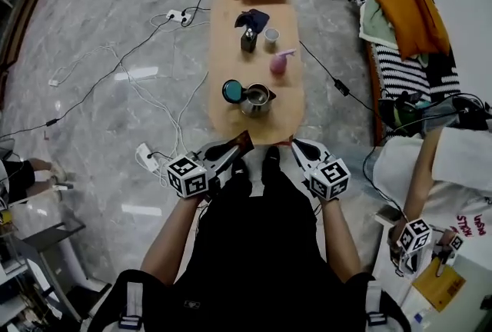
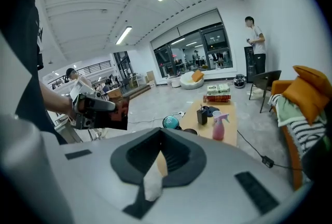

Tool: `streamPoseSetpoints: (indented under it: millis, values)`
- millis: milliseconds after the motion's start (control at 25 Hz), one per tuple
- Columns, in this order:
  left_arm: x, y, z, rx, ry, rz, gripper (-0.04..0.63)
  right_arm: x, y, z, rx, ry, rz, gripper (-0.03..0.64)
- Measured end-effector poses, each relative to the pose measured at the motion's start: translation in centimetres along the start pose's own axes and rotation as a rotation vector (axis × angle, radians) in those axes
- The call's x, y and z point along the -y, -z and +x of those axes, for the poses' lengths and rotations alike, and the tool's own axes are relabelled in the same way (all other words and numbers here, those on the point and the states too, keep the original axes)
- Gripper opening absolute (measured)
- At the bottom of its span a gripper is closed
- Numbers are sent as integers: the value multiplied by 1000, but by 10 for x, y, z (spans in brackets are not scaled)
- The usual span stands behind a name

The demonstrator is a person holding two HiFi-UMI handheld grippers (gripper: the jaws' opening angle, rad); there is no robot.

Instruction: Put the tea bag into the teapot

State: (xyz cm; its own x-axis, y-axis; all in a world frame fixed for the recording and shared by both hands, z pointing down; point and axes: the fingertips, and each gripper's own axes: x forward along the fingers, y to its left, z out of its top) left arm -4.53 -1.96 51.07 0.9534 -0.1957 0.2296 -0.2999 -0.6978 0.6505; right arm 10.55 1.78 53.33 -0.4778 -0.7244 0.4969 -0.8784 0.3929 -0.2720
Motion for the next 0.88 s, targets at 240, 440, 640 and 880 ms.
streamPoseSetpoints:
  millis: [240,440,640,880]
  values:
    - [-20,-4,27,-11,-67,-16,34,19,-2,25,-39,-64,1,5]
    - [-36,-4,52,-11,-127,-40,34,39,-7,47,-65,-125,-17,5]
    - [-60,4,73,-21,-190,-50,33,52,-5,64,-101,-180,-37,5]
    - [-97,13,92,-27,-311,-48,34,63,3,79,-148,-223,-40,5]
